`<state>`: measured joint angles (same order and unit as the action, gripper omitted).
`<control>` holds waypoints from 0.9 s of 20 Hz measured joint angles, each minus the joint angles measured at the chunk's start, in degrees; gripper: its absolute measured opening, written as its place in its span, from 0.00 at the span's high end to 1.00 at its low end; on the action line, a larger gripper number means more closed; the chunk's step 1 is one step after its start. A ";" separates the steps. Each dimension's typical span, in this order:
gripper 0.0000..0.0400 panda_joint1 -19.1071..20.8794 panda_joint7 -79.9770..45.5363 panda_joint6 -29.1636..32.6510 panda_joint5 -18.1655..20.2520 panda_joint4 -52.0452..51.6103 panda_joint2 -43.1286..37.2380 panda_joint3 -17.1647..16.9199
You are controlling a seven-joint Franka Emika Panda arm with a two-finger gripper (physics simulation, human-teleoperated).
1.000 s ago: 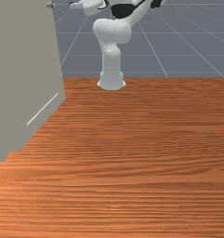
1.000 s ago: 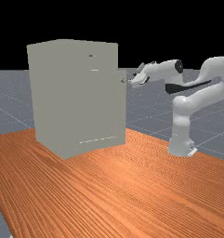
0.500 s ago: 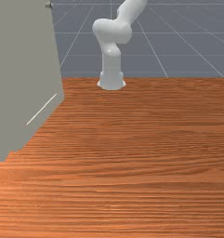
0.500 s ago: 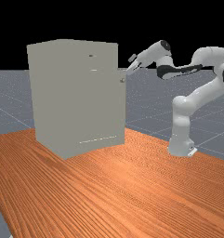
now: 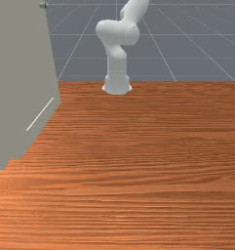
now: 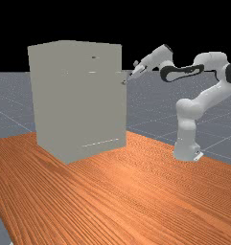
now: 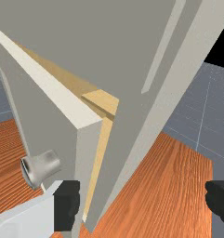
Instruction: Open the cabinet door
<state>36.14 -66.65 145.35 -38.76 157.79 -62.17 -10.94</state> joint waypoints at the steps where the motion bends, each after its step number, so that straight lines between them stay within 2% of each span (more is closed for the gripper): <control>1: 0.00 -0.46 0.89 0.44 0.02 1.23 -0.36 -1.09; 3: 0.00 -1.38 3.45 1.59 0.38 0.84 0.78 -4.94; 6: 0.00 -2.44 8.73 2.08 1.56 -5.50 4.84 -13.67; 7: 0.00 -2.68 9.47 2.37 1.74 -6.27 5.58 -15.14; 9: 0.00 -3.62 9.53 4.17 1.61 -5.18 5.77 -15.31; 11: 0.00 -4.09 6.36 5.68 1.01 -1.97 4.49 -10.48; 13: 0.40 -3.50 2.92 6.20 0.26 0.32 2.91 -5.55; 14: 0.54 -3.39 1.81 6.48 0.12 1.21 2.26 -4.08; 15: 0.63 -3.30 1.07 6.71 -0.02 1.76 1.88 -3.07; 18: 0.78 -3.26 -0.63 7.33 -0.11 3.12 1.01 -0.96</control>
<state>32.88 -67.27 152.69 -38.86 160.91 -61.16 -11.90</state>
